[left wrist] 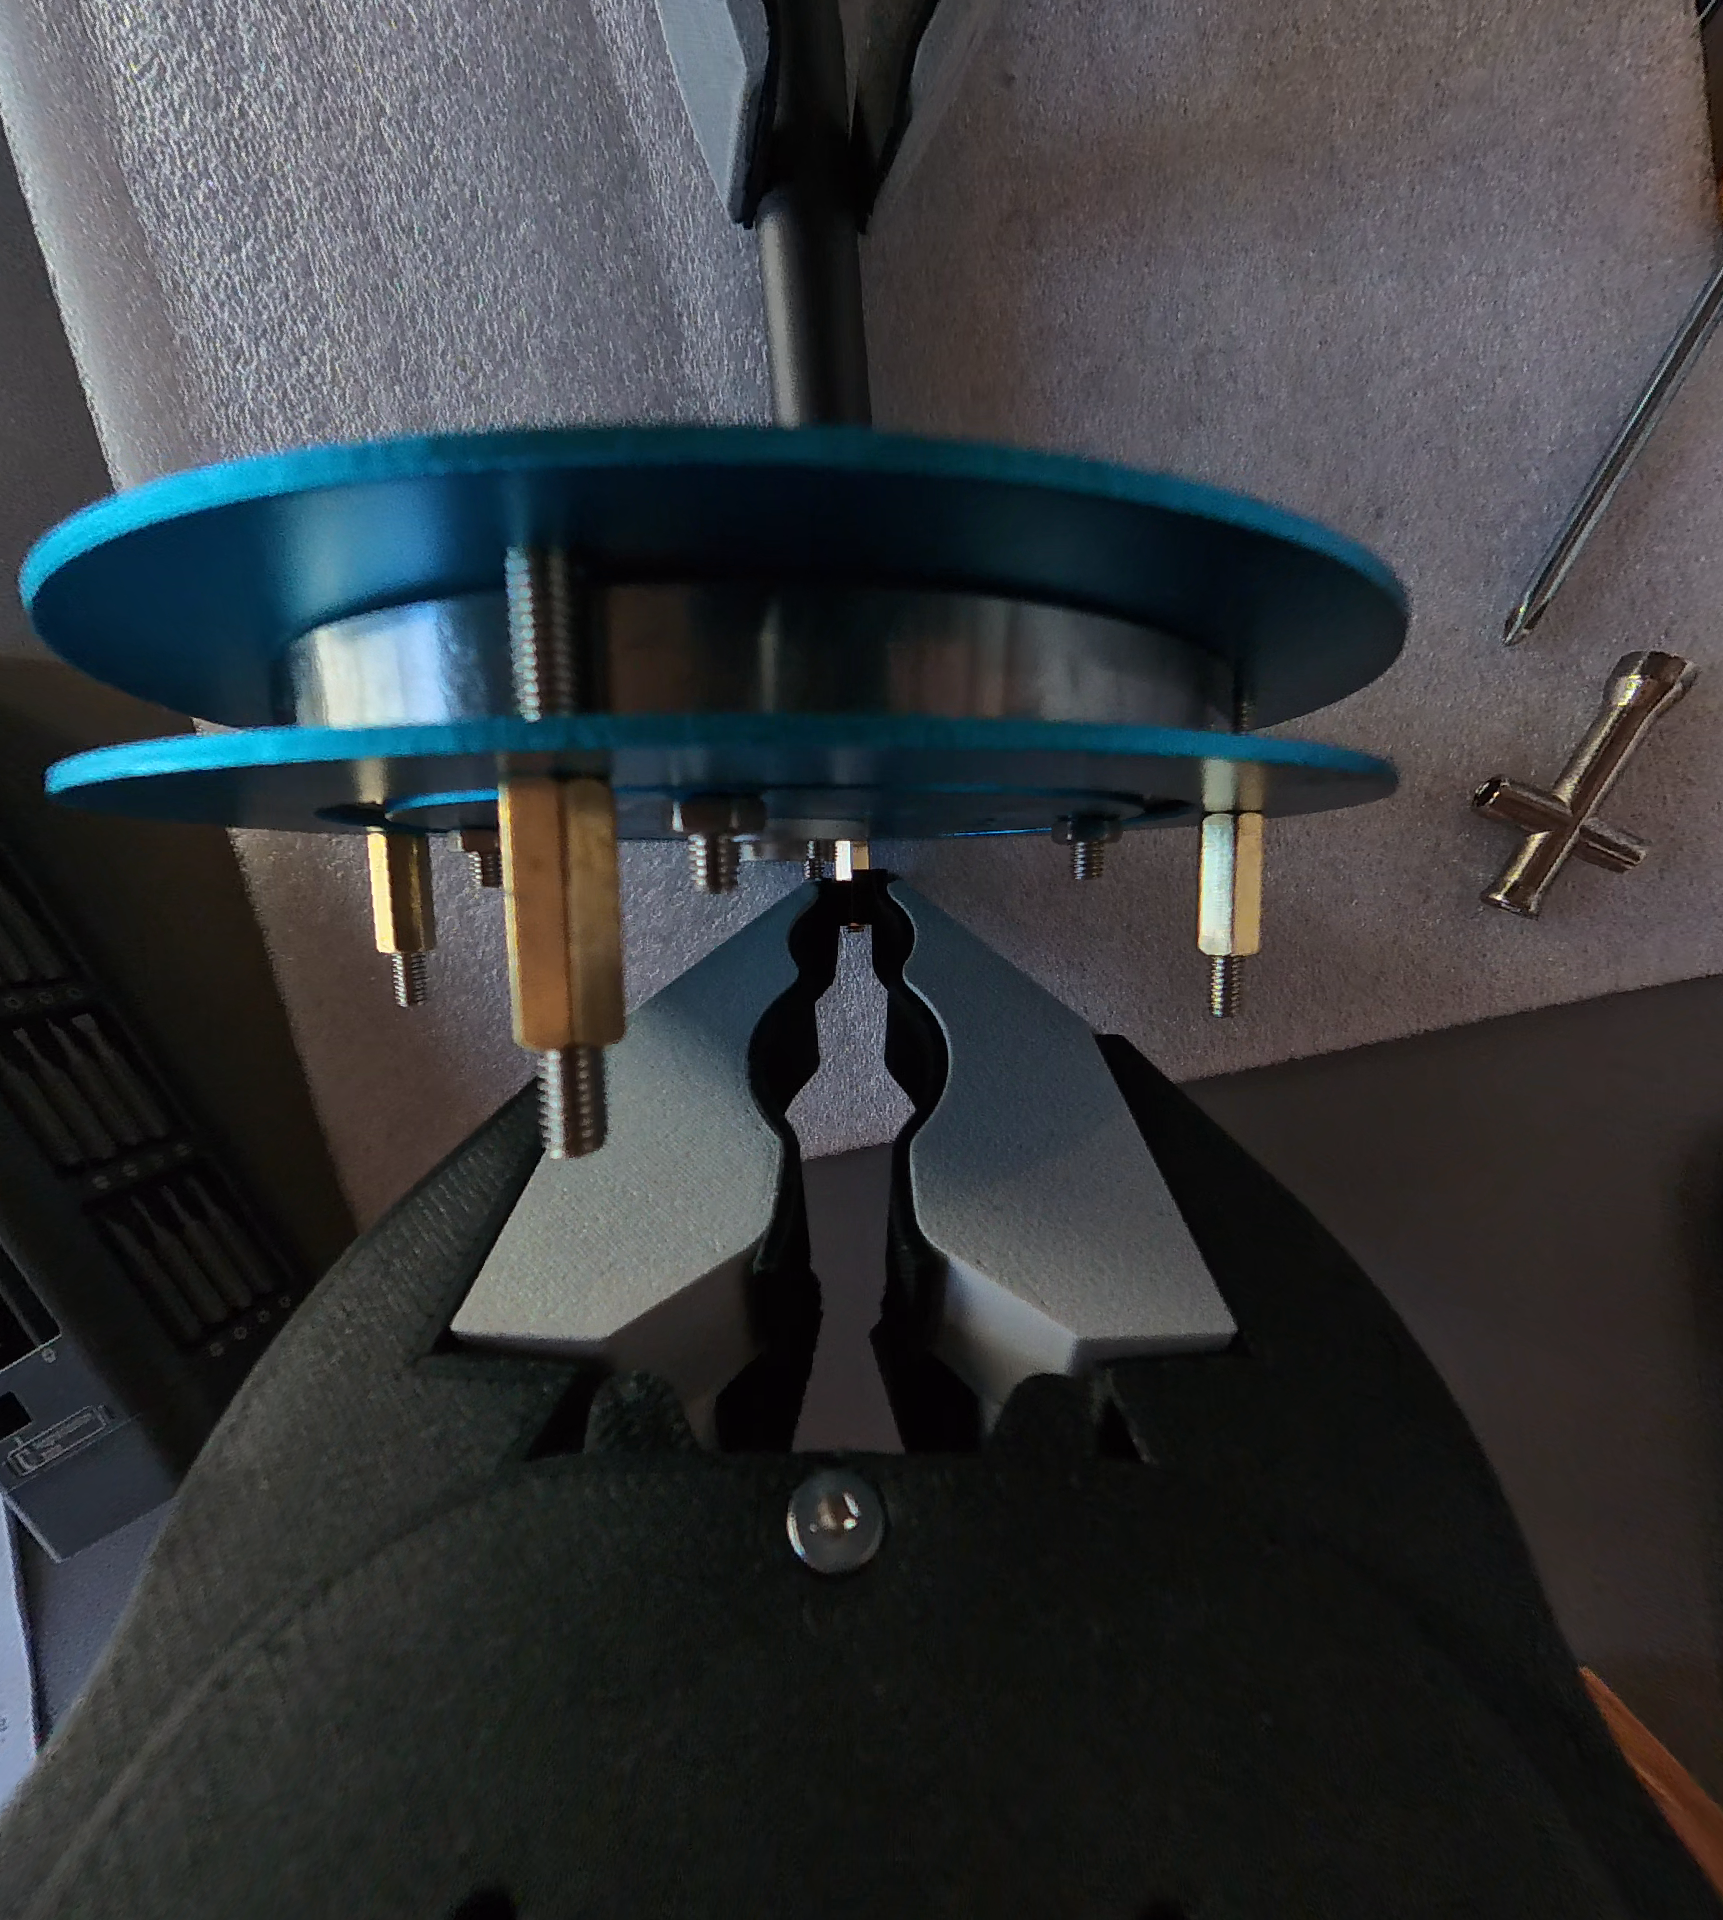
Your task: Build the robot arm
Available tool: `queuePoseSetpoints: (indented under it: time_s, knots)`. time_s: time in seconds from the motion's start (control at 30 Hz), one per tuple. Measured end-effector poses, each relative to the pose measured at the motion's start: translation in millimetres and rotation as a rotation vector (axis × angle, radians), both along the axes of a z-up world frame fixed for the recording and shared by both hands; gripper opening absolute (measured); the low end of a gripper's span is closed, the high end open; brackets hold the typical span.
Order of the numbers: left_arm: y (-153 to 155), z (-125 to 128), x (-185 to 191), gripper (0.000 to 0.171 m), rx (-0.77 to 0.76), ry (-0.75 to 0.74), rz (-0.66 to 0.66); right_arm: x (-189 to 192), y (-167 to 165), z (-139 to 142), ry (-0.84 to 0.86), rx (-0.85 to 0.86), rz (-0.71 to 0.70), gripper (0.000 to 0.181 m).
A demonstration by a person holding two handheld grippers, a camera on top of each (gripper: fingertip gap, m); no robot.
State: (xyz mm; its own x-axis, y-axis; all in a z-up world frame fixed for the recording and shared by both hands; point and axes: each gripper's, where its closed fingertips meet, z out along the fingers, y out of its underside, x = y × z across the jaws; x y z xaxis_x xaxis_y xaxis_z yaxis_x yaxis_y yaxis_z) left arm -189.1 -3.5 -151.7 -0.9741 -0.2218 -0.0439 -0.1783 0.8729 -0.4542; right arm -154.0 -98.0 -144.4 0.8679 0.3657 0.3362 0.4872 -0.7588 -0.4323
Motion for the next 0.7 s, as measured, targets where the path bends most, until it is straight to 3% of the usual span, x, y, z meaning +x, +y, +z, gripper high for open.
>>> queuePoseSetpoints:
  time_s: [0.7]
  knots:
    - [0.3, -0.2, 0.2, 0.004, 0.003, 0.006, 0.011, 1.5, -2.6, 2.9, -0.005, 0.021, -0.035, 0.02]
